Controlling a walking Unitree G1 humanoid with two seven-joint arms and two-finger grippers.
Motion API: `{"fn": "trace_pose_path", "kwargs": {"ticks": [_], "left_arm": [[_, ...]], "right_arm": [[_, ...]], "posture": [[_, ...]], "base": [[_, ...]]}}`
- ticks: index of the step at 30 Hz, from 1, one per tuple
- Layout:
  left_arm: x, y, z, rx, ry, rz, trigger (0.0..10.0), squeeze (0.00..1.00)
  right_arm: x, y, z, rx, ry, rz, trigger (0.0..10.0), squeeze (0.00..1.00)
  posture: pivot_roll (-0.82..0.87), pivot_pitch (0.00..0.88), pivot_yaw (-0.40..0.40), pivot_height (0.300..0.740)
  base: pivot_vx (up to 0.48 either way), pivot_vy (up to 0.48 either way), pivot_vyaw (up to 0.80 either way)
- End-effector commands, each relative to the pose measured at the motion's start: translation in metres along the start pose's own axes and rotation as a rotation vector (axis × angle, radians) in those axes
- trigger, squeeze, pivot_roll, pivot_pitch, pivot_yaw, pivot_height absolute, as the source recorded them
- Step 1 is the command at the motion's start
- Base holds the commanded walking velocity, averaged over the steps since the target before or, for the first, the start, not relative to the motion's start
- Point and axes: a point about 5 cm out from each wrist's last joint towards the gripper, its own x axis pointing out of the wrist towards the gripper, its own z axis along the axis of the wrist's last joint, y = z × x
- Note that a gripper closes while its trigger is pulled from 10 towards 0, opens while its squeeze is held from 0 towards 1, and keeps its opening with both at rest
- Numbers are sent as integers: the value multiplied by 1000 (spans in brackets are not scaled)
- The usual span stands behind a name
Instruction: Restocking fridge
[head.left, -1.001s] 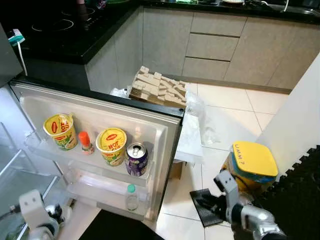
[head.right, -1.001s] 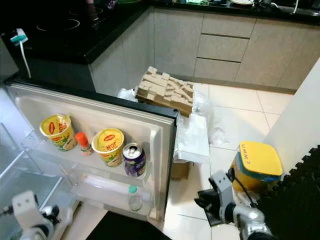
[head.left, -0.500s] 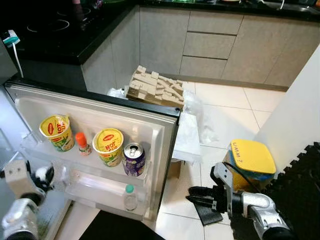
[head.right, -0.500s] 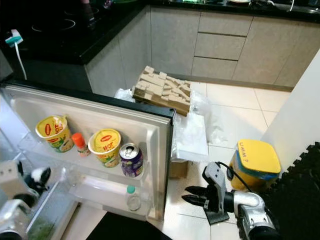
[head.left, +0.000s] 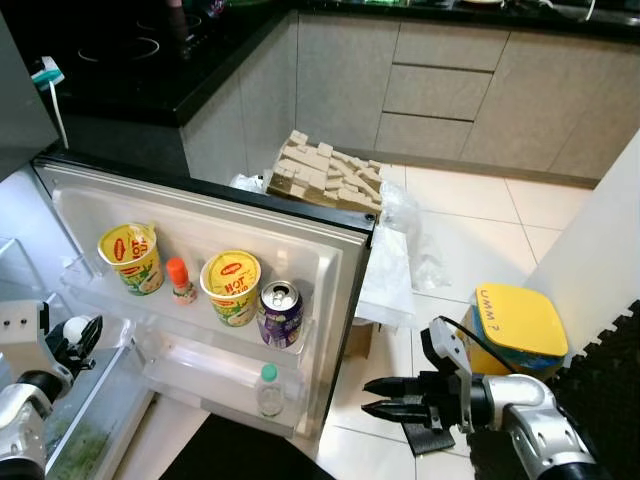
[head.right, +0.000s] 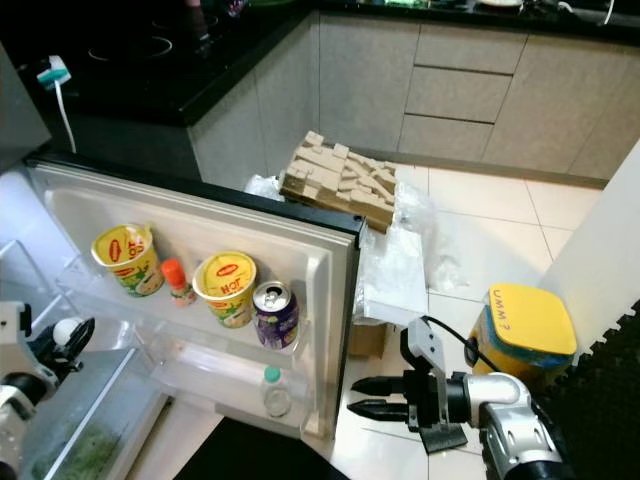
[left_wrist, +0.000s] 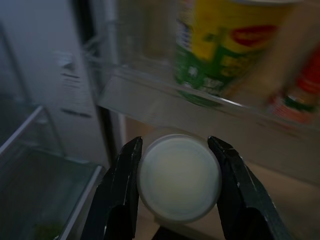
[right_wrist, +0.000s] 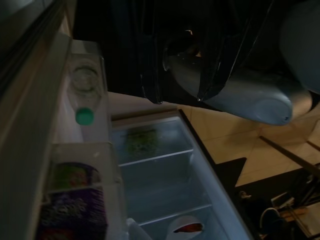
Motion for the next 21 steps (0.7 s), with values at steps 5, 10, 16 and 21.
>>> {"fn": "trace_pose_path", "kwargs": {"ticks": [5, 10, 16, 21], "left_arm": [[-12, 17, 23, 81, 1, -82, 10000, 0], [-23, 27, 39, 130, 18, -138, 10000, 0], [-35, 20, 64, 170, 22, -304, 10000, 0], [-38, 3, 84, 171, -14, -466, 10000, 0]], "right_arm": [[-2, 7, 4, 4, 16, 29, 10000, 0], [-3, 8, 8, 5, 23, 32, 10000, 0], [-2, 10, 11, 8, 33, 35, 10000, 0], [-1, 9, 16, 3, 35, 35, 10000, 0]], "posture": [[-35, 0, 8, 740], [-33, 0, 10, 740], [-30, 0, 8, 740], [-30, 0, 6, 740]], "base": [[0, 0, 0], [0, 0, 0], [0, 0, 0], [0, 0, 0]]}}
